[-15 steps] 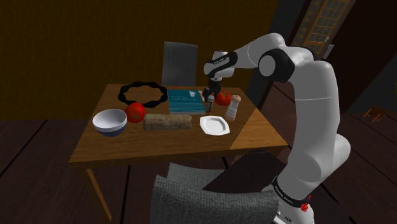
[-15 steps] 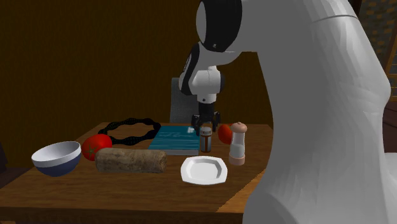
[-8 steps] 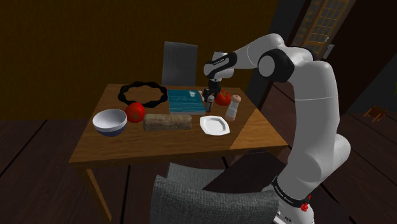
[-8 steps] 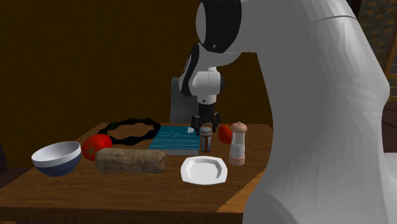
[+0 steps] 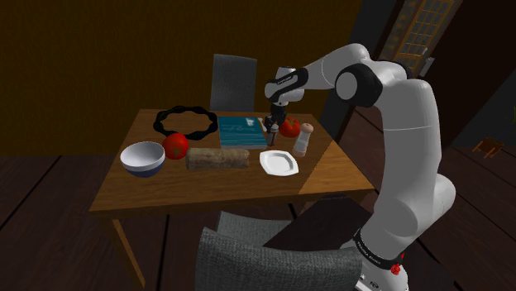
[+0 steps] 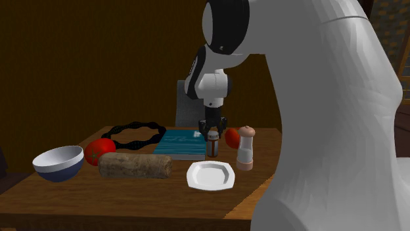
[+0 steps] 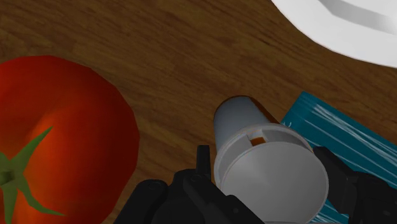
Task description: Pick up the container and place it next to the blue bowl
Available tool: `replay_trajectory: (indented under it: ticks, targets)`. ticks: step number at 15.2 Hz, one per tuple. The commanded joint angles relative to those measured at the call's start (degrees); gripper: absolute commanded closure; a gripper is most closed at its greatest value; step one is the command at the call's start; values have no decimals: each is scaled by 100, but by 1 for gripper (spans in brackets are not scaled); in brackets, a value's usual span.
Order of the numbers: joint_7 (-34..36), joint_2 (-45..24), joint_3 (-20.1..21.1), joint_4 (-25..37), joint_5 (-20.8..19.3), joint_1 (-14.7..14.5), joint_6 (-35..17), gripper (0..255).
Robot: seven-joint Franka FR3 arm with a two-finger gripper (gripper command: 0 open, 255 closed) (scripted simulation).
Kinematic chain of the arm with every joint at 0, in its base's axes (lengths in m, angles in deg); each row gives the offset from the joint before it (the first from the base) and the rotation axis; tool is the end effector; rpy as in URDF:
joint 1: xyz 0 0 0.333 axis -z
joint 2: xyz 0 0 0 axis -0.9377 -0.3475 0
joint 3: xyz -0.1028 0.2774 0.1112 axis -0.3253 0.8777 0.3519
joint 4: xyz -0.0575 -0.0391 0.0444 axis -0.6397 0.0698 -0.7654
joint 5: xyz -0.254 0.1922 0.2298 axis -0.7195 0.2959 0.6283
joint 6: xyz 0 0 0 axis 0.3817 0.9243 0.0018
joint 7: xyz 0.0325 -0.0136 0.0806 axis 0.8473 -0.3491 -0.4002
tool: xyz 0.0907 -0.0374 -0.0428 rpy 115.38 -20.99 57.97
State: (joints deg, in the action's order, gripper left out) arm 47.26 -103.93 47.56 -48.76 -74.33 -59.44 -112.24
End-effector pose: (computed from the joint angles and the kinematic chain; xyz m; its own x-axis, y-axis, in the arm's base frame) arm 0.6616 -0.1945 0.2727 1.0000 0.0072 0.0043 0.0072 -1.0000 0.0008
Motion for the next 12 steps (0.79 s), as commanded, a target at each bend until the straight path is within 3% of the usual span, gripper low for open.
replay_trajectory:
  ticks: [1, 12]
  targets:
    - [0, -1, -1, -1, 0, 1, 1, 255]
    - [39, 388, -39, 187, -62, -22, 576, 255]
